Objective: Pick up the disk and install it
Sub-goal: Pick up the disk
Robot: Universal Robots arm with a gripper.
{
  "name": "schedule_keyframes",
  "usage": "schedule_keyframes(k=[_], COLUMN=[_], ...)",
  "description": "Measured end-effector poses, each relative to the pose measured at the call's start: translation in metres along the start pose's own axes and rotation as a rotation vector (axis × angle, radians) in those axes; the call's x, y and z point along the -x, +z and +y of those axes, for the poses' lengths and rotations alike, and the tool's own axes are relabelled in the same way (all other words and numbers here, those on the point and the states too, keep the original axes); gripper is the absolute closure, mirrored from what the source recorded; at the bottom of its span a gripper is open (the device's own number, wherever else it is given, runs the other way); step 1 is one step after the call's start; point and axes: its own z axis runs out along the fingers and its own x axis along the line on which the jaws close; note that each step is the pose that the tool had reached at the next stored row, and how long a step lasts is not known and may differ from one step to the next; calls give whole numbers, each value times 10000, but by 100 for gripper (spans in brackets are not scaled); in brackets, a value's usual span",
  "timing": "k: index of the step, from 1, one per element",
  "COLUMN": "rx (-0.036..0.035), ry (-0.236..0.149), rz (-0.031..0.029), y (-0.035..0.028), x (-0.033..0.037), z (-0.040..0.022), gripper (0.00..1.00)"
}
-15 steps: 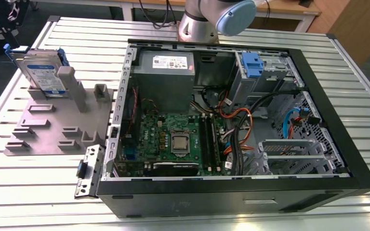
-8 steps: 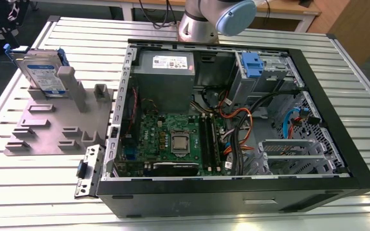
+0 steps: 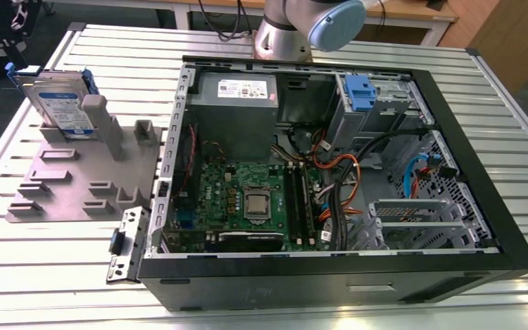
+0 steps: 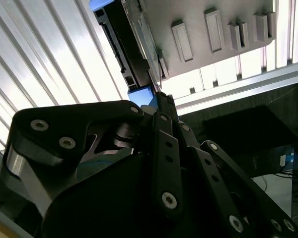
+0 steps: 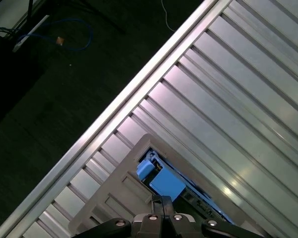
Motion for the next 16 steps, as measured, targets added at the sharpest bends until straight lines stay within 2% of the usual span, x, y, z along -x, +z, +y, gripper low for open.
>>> schedule_keyframes(k=[16], rx=[-1], ry=[-158], rz=[7], y=[0], x=[0], z=[0], gripper=[89])
